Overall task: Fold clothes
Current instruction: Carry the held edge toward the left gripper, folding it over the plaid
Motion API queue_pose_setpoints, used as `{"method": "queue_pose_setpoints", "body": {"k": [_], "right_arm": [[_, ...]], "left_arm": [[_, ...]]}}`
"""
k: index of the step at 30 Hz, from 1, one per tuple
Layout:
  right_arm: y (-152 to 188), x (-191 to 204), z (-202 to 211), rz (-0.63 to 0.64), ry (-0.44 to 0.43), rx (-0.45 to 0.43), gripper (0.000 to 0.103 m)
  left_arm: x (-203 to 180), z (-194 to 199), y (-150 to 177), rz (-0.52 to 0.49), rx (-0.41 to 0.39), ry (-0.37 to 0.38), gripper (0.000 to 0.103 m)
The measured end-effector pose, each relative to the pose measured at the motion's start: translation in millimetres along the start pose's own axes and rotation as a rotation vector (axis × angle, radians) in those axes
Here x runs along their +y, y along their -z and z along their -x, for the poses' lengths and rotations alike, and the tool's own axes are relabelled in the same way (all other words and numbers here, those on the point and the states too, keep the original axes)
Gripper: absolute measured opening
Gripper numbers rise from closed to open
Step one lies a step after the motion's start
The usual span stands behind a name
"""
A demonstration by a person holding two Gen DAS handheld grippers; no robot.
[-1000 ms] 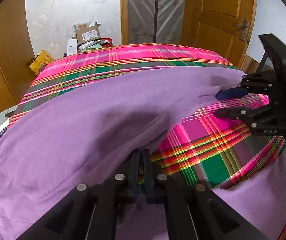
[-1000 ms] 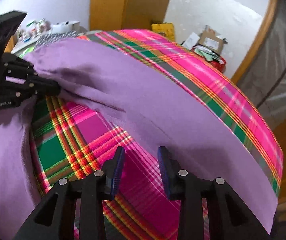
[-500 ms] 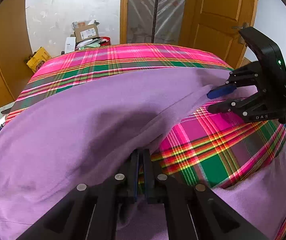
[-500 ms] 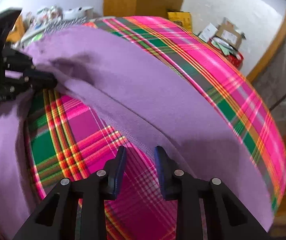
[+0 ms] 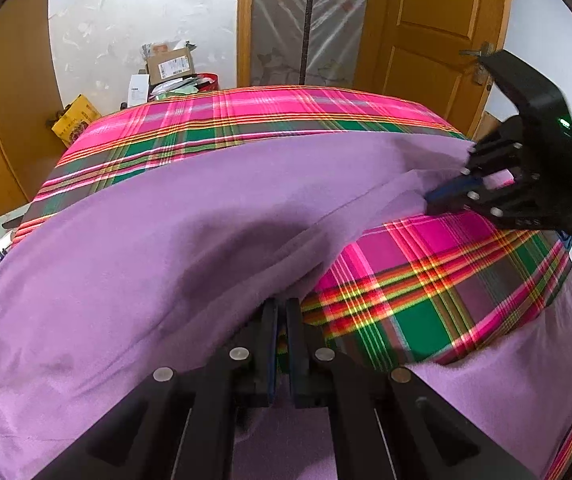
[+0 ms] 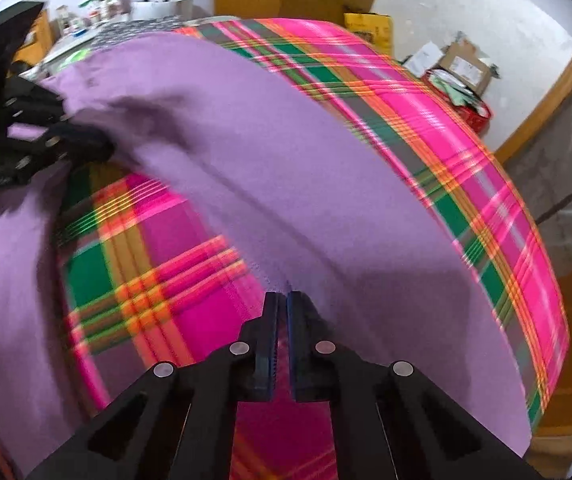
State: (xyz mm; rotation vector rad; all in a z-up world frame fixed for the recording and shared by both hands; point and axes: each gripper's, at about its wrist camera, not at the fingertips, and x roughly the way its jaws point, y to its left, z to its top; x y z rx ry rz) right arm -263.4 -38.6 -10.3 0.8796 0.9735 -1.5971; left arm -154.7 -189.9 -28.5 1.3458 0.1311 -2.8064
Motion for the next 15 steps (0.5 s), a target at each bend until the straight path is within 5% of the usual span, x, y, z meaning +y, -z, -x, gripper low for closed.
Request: {"method": "queue_pose_setpoints", "body": {"k": [7,15], "right_arm": [[26,19,22,0.052,-0.025,-0.003,0.002],[36,19,33,-0.032,-0.014,-0.08,0.005]], "left_arm": [[2,14,12,-0.005,-0.013,0.013,0.003],[24,38,16,0.079,-0.066,0.013,0.004]]}}
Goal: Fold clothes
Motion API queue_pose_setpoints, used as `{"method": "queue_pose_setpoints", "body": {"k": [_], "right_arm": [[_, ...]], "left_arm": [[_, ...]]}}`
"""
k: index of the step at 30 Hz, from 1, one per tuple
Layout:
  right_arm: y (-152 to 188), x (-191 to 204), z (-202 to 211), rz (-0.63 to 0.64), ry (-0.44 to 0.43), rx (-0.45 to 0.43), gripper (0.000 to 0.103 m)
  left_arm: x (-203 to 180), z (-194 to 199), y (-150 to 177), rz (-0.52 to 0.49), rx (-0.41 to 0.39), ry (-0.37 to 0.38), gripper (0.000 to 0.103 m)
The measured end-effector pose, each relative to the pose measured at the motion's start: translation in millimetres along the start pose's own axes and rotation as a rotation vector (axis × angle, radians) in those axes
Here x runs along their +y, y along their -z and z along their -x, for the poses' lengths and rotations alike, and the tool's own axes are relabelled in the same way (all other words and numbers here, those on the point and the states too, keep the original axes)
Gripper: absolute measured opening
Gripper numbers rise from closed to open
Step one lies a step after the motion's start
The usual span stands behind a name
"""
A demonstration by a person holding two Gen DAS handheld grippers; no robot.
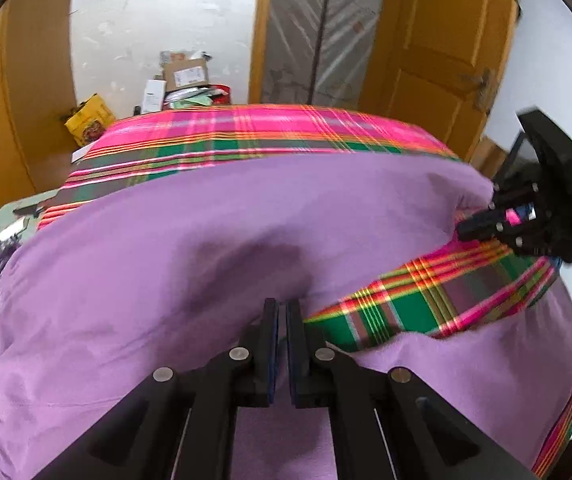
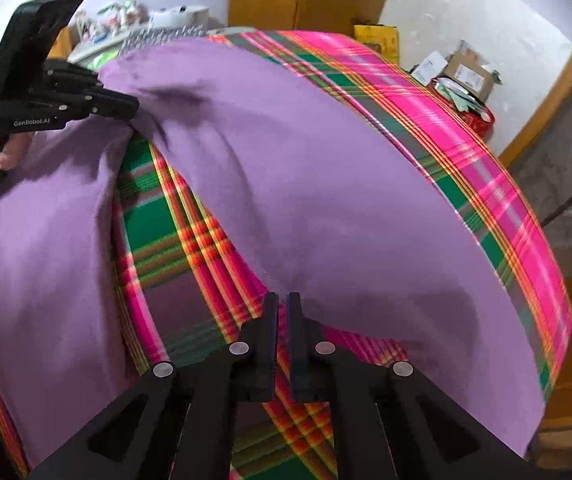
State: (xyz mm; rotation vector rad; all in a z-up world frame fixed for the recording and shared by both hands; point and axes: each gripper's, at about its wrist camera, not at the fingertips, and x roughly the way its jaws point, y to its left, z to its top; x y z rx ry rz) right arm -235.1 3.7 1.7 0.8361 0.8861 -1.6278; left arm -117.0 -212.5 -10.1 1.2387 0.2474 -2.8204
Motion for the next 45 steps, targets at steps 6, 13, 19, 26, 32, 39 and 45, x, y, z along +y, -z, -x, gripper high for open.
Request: {"method": "queue_pose_setpoints", "body": {"k": [6,13,19,26,32,39,45], "right_arm": [[7,-22,0,-0.204,0.026,-0.09,0.006],[14,-15,-11,-0.211,0.035,-0.028,0.006],[-2,12,10,-0.145,-0.011,-0.137,0.019],[-41,77,-21,0.073,-0.038,-0.108,0.023],[-63,83,-48,0.115,-0.032,-0.094,0.023],[-80,72,-61,0.092,-0.094,-0.068,0.022],[-83,69,-61,0.046,-0.11,-0.031,0.001]], "left_arm": [[7,-16,-1,0.033,0.058,-0.039,0.004],[1,-10,7,-0.021,0.085,-0.011,0.01],[15,13,16,0.043,0.039,0.011,0.01],[25,27,21,0.084,0.018,0.003,0.01],[32,31,25,0.098,0.013,0.006,0.01],[38,32,32,0.126,0.006,0.022,0.01],[36,38,31,0.132,-0.009,0.03,0.01]]}}
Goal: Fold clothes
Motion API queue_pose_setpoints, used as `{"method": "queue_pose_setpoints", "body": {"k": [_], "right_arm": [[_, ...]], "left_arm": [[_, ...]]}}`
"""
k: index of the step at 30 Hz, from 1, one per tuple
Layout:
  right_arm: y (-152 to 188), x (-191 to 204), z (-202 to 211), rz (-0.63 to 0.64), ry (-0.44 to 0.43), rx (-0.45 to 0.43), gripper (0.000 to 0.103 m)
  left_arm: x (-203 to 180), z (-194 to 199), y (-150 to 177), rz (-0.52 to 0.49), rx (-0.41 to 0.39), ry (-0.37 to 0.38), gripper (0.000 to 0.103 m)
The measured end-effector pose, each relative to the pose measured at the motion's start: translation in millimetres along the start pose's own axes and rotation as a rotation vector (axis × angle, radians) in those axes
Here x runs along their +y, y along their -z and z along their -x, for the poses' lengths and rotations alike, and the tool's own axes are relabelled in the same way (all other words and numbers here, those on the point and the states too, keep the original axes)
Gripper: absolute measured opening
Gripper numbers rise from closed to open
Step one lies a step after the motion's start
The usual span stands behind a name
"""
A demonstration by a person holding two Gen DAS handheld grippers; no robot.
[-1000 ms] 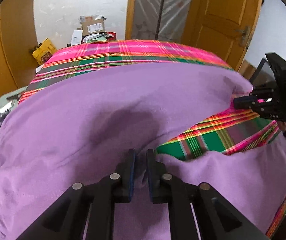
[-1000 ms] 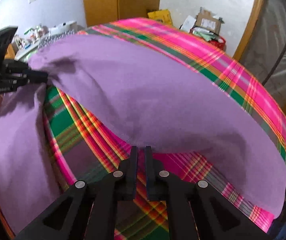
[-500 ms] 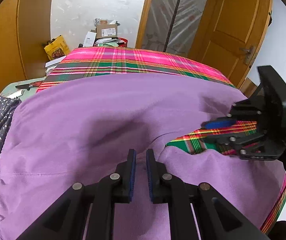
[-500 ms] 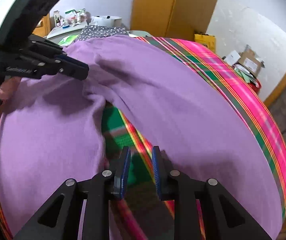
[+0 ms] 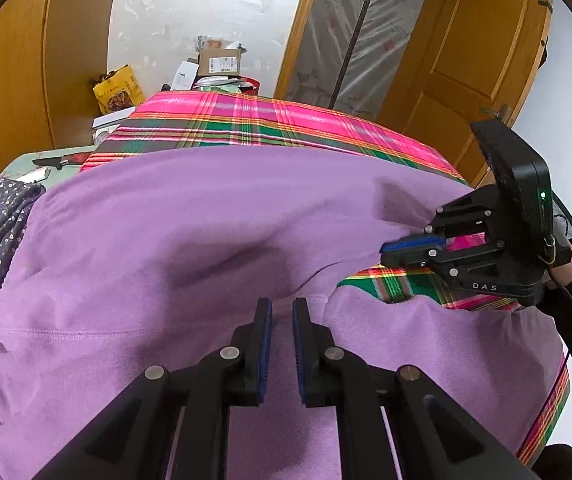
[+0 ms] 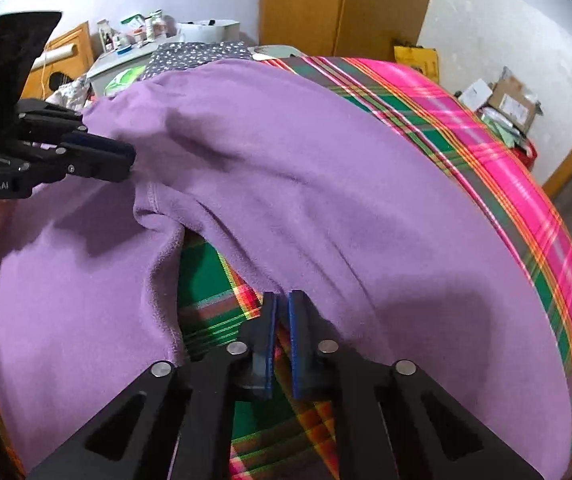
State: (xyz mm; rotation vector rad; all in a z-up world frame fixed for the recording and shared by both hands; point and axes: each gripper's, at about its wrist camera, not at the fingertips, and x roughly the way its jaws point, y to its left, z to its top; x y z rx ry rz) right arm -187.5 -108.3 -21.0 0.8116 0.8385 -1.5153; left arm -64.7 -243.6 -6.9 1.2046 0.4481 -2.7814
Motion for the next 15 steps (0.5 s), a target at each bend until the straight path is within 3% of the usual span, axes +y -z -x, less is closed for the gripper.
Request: {"method": "queue_pose_setpoints", "body": {"k": [8,15], "right_arm": [[23,20,24,0.017,-0.085,-0.011,0.001],[49,-18,55,-0.193,0.049,-0.094,0.007]], "left_arm": [[-11,3,-4,-0.024,-0.013,0.016,0.01],[-20,-27,-20,-0.031,0.019,0.002,0.01]]}}
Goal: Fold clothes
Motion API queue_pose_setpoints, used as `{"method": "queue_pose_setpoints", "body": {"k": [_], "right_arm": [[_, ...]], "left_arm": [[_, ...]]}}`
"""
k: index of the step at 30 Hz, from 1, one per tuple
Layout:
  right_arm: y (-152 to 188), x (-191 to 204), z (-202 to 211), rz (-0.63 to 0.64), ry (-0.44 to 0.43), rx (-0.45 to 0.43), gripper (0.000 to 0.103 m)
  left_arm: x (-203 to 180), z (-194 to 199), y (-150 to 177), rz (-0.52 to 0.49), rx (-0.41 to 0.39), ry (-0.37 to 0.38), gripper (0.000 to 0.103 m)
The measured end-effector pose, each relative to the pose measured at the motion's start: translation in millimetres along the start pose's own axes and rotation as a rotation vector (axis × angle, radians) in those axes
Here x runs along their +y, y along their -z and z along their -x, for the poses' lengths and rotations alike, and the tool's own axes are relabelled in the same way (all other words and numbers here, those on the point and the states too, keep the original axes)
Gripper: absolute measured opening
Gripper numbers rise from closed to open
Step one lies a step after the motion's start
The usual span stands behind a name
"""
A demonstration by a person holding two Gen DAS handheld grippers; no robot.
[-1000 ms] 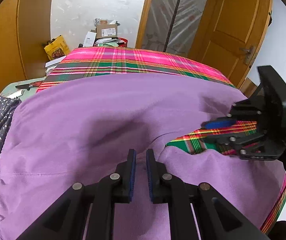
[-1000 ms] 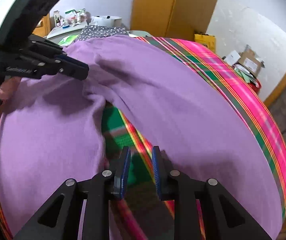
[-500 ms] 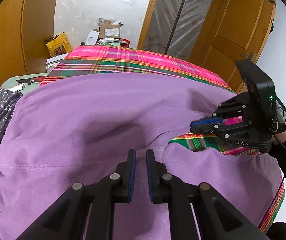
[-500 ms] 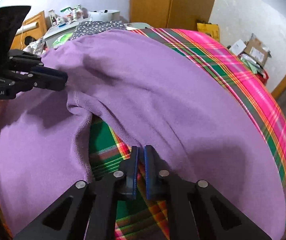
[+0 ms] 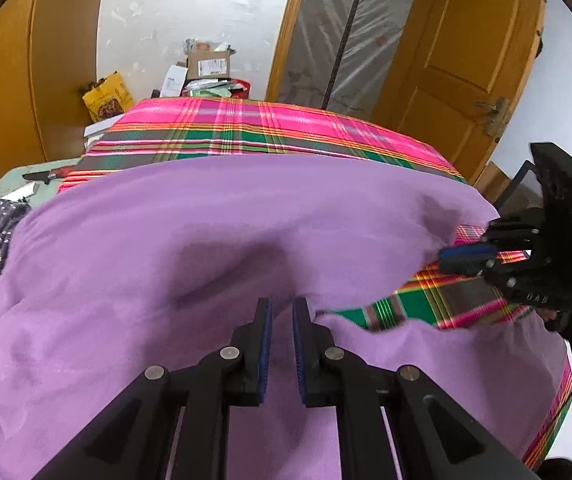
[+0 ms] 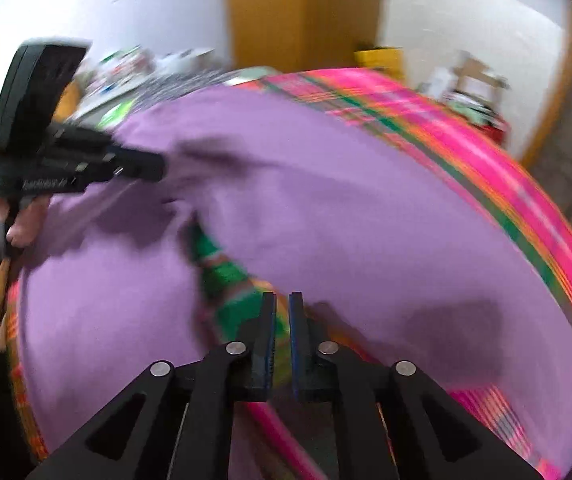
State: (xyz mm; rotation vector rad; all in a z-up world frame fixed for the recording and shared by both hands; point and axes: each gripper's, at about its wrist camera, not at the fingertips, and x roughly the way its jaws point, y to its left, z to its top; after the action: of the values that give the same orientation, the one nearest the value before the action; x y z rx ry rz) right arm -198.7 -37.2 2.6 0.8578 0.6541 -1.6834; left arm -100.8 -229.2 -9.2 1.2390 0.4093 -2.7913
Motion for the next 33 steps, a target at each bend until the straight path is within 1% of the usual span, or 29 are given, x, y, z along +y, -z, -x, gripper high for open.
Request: {"method": "queue_pose_setpoints", "body": {"k": [1,3,4,5,6,9,12,15,18,21,22,25,28,31,33], "right_arm": [[3,-10,3,-0.044,0.022,-0.008,0.007],[10,-26,8,-0.117,0.06,-0.015,0.009],[12,-30,10,-0.13,0.072,-0.015,0.011],[15,-34,12,-0.144,0.083,-0.015,0.016],[18,-37,14,-0.154,0.092,-0.016,0.017],[22,-40,16,-0.173,0.099,-0.022,0.018],[20,-41,19,-0.199,0.109,-0.043,0.023],[20,-44,31,-0.254,0.121,-0.094,0.024],[25,-59,57,-0.386,0.142,-0.173,0.025],[43,-78,84,-0.524,0.134,-0.238,0.028],[51,-83,92,-0.553,0.14,-0.247,0.03],[79,-94,115,-0.612,0.197,-0.252,0.03],[119,-103,140,-0.702,0.244,-0.265,0.031],[153,-105,156,-0.772,0.273,-0.267,0.033],[169,-105,158,-0.786,0.285,-0.246,0.034]], "left_arm": [[-1,-6,-2,-0.001,0.011,0.008,0.01],[-4,-13,2,-0.022,0.04,-0.003,0.01],[-5,-17,3,-0.033,0.055,-0.009,0.01],[-7,-20,5,-0.044,0.07,-0.015,0.011],[-7,-19,7,-0.049,0.074,-0.012,0.011],[-1,-12,13,-0.019,0.077,0.017,0.011],[5,-3,17,0.008,0.065,0.013,0.011],[11,11,19,0.039,0.031,-0.001,0.011],[18,25,21,0.067,-0.003,-0.029,0.011],[24,34,23,0.095,-0.02,-0.043,0.011],[26,37,24,0.103,-0.024,-0.046,0.011],[31,42,27,0.127,-0.032,-0.052,0.011],[32,46,31,0.147,-0.034,-0.048,0.011],[30,46,35,0.155,-0.028,-0.041,0.011],[27,45,37,0.154,-0.021,-0.037,0.011]]}}
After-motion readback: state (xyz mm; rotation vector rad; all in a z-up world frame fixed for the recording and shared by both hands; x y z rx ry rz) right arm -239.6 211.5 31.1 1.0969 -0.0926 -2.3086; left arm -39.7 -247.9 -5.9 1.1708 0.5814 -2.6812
